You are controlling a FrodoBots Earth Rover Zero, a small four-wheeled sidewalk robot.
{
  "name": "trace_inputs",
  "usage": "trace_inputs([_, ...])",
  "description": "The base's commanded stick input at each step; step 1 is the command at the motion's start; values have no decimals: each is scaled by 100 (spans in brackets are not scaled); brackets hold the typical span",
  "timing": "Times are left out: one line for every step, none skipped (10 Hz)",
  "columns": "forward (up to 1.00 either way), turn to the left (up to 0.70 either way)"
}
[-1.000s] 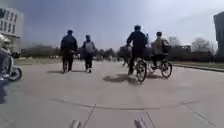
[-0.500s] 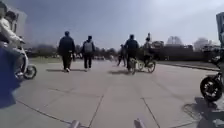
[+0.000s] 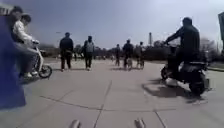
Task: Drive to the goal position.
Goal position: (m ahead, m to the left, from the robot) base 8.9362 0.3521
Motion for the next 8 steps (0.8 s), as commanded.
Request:
trace_inputs([85,-21])
trace_inputs([85,-28])
trace_inputs([85,-33])
trace_inputs([85,-29])
trace_inputs([85,-4])
trace_inputs([85,0])
trace_inputs([85,1])
trace_inputs([85,1])
